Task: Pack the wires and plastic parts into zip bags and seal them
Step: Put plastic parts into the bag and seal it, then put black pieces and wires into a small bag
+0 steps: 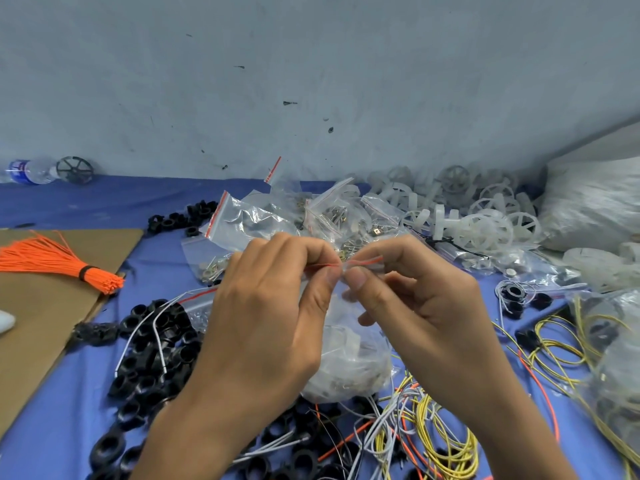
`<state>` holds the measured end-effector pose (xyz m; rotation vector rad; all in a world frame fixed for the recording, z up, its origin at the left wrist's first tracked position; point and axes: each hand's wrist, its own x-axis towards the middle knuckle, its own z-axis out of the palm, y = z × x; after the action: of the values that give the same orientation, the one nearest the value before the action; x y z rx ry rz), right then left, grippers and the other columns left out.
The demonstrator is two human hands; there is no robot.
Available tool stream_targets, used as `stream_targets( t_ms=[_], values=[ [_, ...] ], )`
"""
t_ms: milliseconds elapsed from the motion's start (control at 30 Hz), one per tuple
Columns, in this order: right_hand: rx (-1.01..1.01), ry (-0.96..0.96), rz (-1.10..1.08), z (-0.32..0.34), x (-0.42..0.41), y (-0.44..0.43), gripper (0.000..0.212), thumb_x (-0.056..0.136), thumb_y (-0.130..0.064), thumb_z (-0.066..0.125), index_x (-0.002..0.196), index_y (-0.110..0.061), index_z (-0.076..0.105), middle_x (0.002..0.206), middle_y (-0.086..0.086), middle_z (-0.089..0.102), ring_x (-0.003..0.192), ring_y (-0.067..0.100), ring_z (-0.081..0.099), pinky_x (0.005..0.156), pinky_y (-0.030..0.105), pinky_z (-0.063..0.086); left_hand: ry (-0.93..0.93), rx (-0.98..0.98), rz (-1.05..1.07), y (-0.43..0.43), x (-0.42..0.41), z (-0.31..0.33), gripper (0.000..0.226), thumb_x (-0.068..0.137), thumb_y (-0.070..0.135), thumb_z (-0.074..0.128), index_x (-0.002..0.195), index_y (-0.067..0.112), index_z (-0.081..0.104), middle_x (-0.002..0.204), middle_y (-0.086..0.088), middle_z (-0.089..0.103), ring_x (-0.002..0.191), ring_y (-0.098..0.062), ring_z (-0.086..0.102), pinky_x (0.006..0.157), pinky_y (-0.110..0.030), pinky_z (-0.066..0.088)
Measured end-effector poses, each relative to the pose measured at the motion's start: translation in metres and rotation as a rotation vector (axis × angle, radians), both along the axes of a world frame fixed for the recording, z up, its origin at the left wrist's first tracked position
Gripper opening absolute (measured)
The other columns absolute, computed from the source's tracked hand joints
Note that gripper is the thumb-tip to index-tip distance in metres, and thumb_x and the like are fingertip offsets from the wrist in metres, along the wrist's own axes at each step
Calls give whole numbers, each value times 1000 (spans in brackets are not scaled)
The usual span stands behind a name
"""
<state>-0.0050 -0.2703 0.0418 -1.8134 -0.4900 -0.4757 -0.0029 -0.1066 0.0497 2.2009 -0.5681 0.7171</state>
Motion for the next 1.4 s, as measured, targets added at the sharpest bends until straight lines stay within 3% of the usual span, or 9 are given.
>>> stream_targets(
  t_ms=[300,467,733,967,1067,1233,1400],
  values=[
    [5,3,-10,0,0,-1,7,92,-23,63,95,-30,63,87,-12,69,81,21,72,61,42,57,-8,3,-3,3,-1,2,8,96,39,53,95,35,59,91,22,57,97,-1,51,82,-31,41],
    [-5,-20,-20,0,0,-2,5,93,-27,62,96,-31,65,89,-5,69,77,23,71,57,48,55,-31,-8,5,4,0,1,5,96,35,58,94,31,61,90,20,57,94,-6,53,82,-33,42],
    [-9,-47,-52,0,3,-8,4,94,-32,59,96,-31,63,84,-5,67,75,21,72,54,44,56,-27,0,10,8,3,1,9,95,42,58,97,34,61,93,21,59,96,-4,53,81,-32,43],
    [15,-37,-72,2,4,-13,5,93,-27,61,95,-32,63,80,-6,69,76,21,73,56,35,58,-38,24,30,11,5,0,13,97,44,51,96,34,59,95,22,57,99,1,47,67,-34,43],
    [8,-36,-68,2,5,-13,6,94,-26,62,95,-32,63,81,-5,69,76,22,72,56,37,58,-43,46,31,12,5,1,9,98,45,51,96,38,56,95,23,56,99,1,48,74,-32,41],
    [98,-24,-93,5,6,-20,7,91,-23,62,91,-29,65,82,-1,69,78,21,73,57,28,57,-10,44,55,18,10,0,8,96,41,54,98,35,59,94,25,58,99,2,49,85,-26,34],
    [96,-27,-97,6,7,-23,9,91,-21,62,90,-30,65,81,-4,69,78,21,74,56,27,56,-42,60,77,18,9,-1,5,96,38,56,96,34,59,91,24,57,92,0,48,82,-28,34]
  ],
)
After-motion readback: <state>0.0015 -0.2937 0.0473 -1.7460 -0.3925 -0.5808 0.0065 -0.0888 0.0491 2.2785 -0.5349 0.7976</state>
